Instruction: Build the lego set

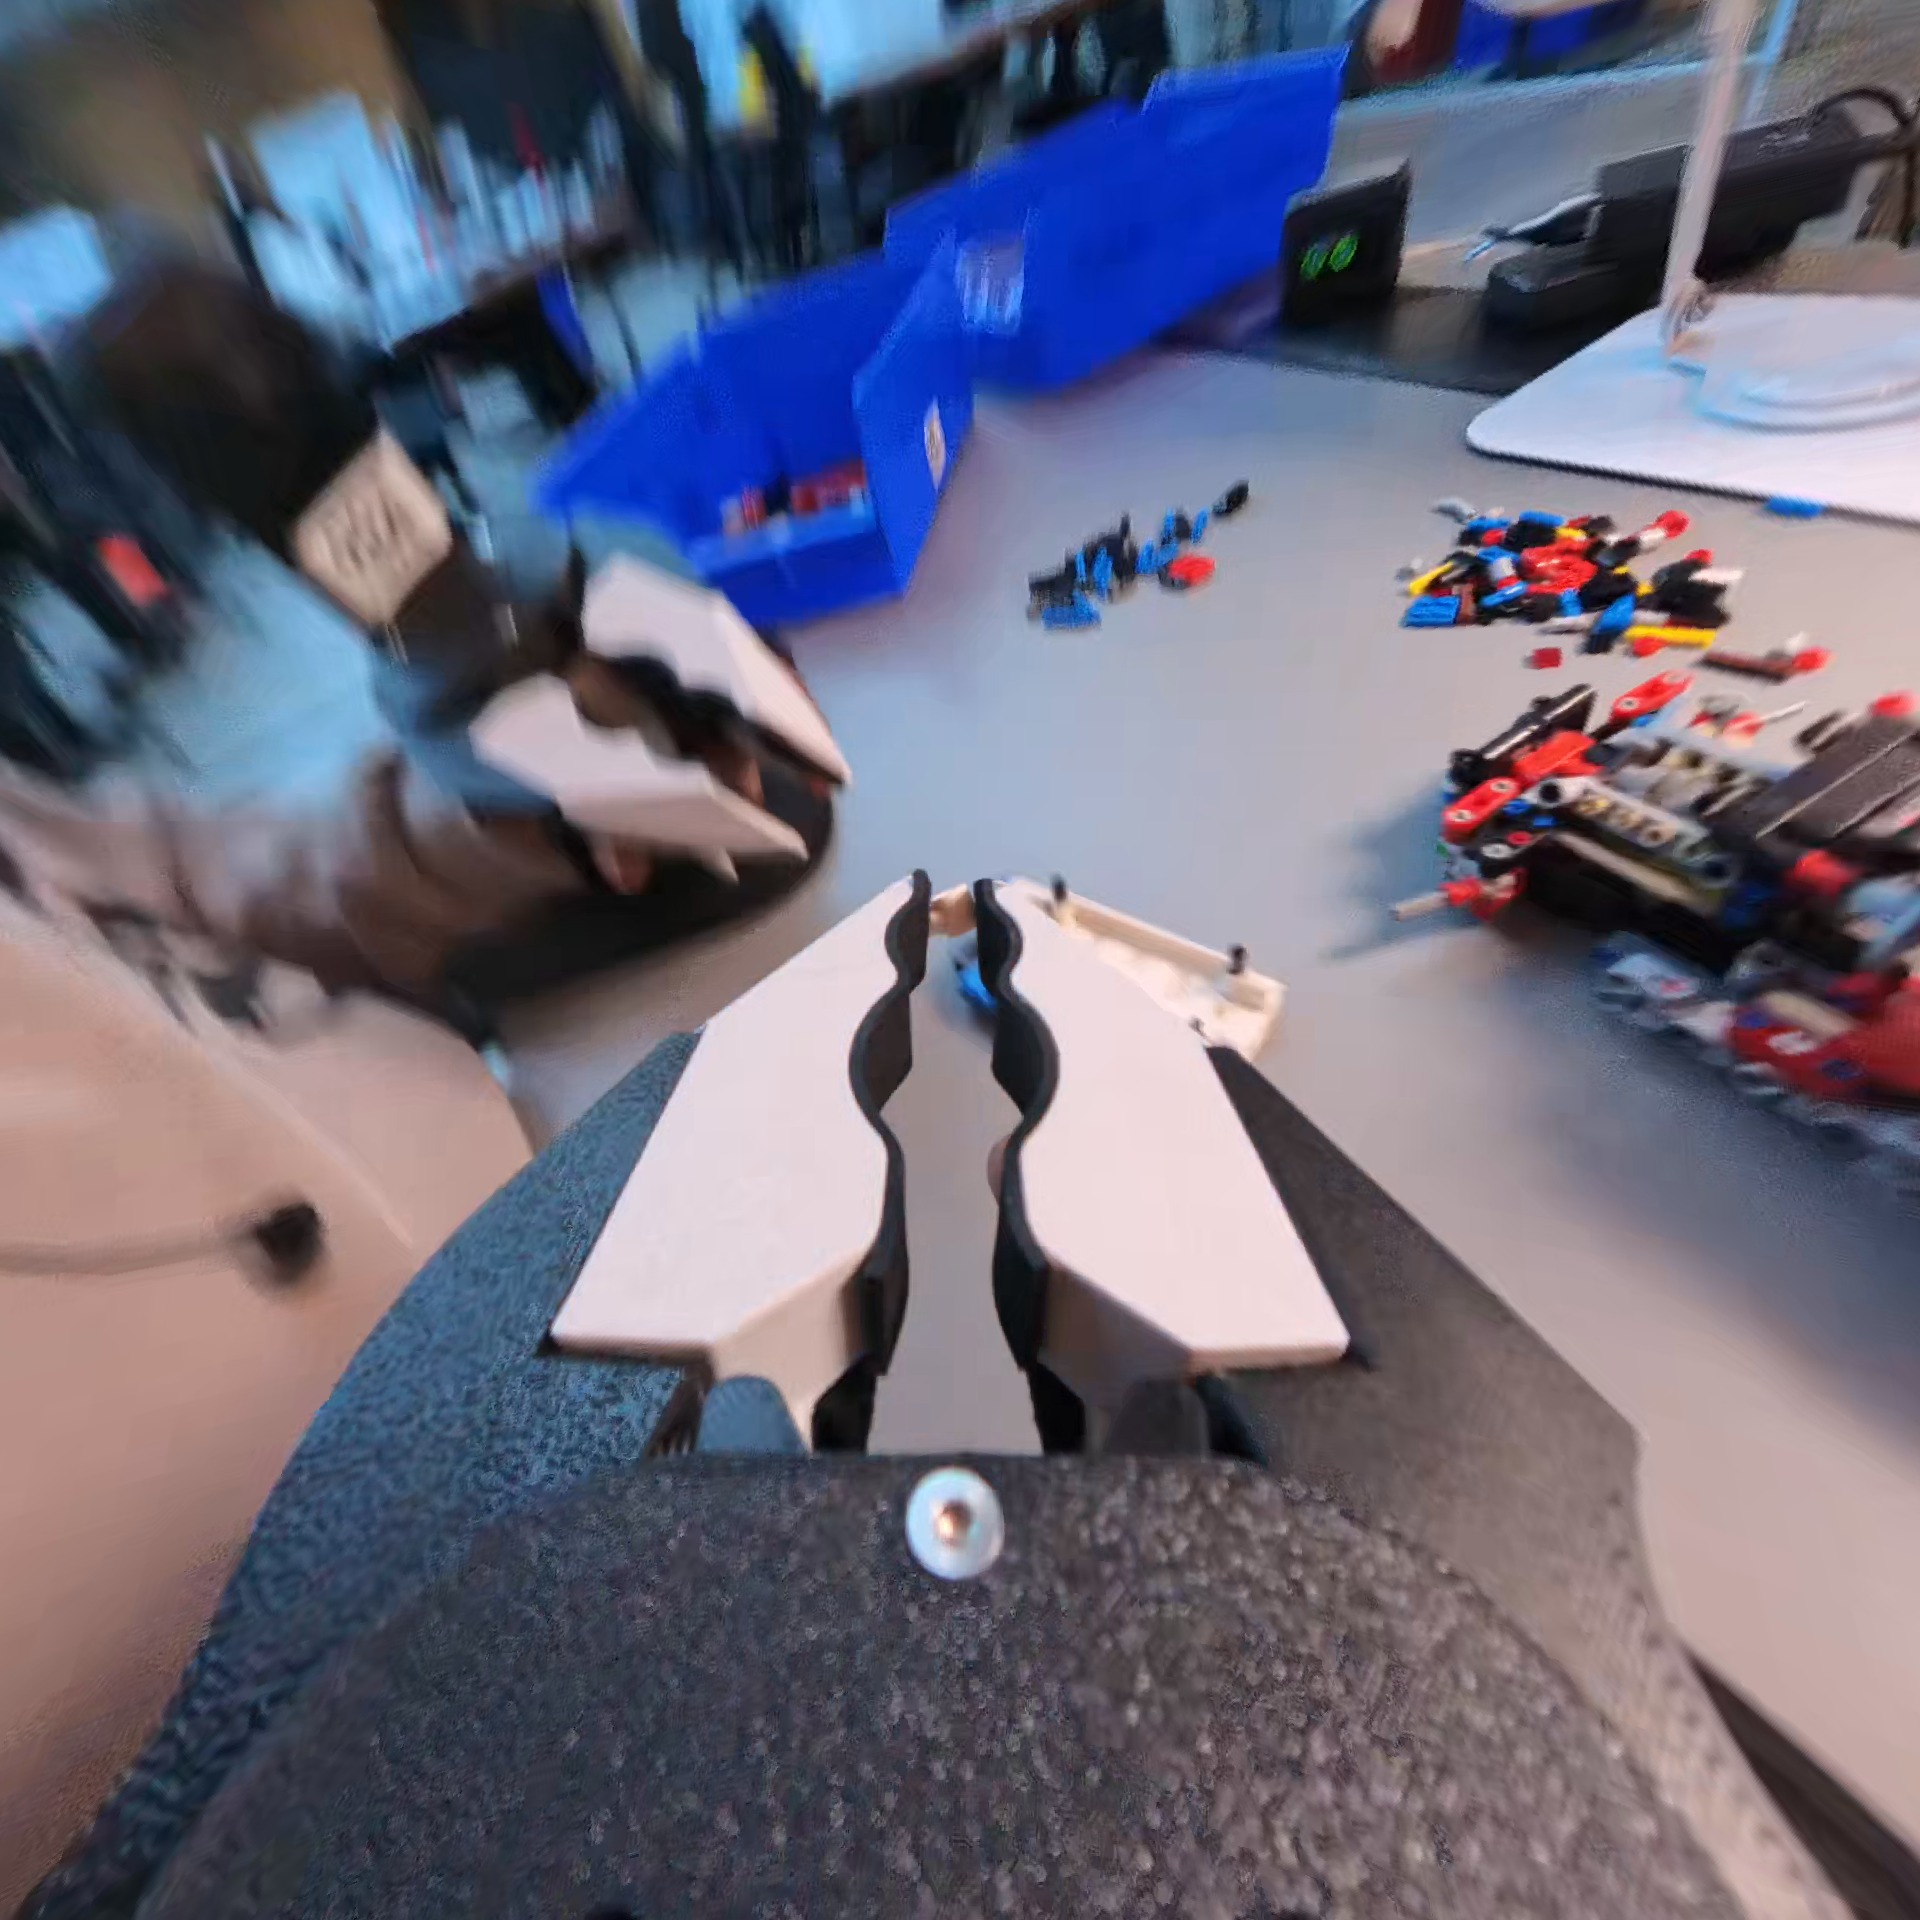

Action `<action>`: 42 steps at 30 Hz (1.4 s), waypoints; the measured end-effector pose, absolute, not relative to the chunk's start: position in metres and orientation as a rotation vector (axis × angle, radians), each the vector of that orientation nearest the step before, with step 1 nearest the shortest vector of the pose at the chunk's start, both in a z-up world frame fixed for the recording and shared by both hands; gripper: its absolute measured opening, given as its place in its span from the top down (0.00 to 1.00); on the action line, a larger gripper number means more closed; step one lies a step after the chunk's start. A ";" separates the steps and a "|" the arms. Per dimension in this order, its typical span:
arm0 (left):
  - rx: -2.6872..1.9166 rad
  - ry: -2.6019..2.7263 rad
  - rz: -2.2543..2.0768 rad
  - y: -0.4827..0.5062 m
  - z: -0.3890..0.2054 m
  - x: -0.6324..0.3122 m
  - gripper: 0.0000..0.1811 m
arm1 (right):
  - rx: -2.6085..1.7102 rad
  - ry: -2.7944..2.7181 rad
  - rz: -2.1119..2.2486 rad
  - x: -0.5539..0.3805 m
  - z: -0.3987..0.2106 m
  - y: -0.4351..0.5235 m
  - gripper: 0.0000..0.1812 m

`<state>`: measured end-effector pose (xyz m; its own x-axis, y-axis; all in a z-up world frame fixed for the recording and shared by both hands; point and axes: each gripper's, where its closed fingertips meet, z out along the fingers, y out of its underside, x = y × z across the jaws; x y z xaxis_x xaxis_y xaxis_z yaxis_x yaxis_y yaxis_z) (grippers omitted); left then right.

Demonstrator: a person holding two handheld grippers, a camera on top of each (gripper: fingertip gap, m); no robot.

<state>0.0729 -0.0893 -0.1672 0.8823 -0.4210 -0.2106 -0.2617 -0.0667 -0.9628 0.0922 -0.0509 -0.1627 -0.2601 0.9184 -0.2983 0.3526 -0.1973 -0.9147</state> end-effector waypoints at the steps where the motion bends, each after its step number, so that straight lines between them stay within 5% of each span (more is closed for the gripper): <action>1: -1.661 0.506 -0.131 -0.086 -0.165 0.074 0.92 | -1.574 -1.394 1.654 0.085 -0.153 -0.052 0.96; 9: -1.661 0.317 -0.165 -0.078 -0.153 0.067 0.91 | -1.603 -0.933 1.963 0.052 -0.141 -0.074 0.96; 20: -1.595 0.353 -0.126 -0.086 -0.141 0.063 0.99 | -1.434 -1.082 1.775 0.054 -0.137 -0.083 0.97; 31: -1.381 0.599 -0.260 -0.117 -0.118 0.085 0.99 | -1.350 -1.502 2.229 0.087 -0.118 -0.111 0.91; 42: -1.344 0.720 -0.232 -0.123 -0.119 0.101 0.99 | -1.308 -1.677 2.254 0.095 -0.119 -0.123 0.96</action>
